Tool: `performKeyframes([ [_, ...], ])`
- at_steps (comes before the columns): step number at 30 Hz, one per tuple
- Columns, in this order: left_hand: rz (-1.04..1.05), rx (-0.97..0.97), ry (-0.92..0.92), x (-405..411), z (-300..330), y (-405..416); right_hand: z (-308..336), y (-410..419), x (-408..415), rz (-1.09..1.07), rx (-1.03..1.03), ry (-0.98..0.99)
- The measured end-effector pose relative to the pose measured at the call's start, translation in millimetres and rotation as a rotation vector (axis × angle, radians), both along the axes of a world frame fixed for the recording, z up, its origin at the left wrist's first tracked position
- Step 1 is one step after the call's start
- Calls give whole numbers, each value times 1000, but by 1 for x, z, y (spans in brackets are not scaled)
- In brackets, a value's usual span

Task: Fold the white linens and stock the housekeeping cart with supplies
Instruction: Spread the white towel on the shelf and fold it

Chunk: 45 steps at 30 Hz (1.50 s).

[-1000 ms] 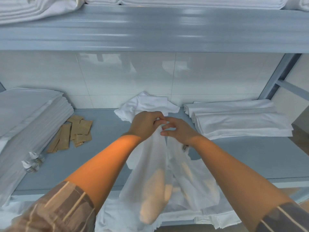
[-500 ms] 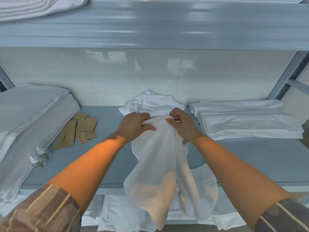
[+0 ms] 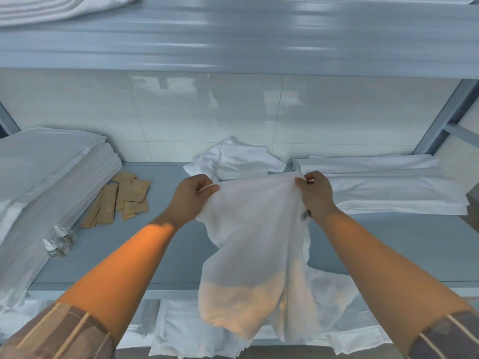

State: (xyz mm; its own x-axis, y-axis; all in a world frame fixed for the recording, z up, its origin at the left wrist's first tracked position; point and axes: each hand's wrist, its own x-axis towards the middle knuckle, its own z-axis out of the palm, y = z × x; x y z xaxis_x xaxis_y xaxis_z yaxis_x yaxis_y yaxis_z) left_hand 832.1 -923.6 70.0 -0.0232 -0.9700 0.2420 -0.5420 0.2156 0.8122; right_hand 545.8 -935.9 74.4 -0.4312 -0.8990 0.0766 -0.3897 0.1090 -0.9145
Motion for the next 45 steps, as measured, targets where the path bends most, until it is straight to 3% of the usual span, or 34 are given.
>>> performKeyframes([
  [3, 40, 16, 141, -17, 8, 1, 9, 12, 10, -10, 10, -239],
  [7, 42, 58, 269, -43, 25, 2, 29, 28, 22, 150, 2, -537],
  [14, -107, 141, 348, -77, 40, 17, 56, 54, 34, 553, 33, -738],
  [18, -108, 167, 424, -81, 47, 25, 62, 60, 39, 534, -29, -233],
  [21, -142, 187, 429, -82, 51, 33, 62, 60, 48, 434, -52, -34],
  [29, -291, 233, 239, -72, 59, 50, 48, 57, 63, 374, -46, -42],
  [33, -291, 216, 135, -55, 66, 50, 45, 62, 63, 498, -94, 29],
  [37, -301, 123, 96, -40, 79, 54, 48, 66, 57, 812, -95, -20],
  [41, -161, -16, 48, -22, 93, 57, 43, 72, 62, 864, -13, 27],
  [45, -23, -107, -272, -1, 98, 60, 33, 74, 76, 775, -153, 173],
])
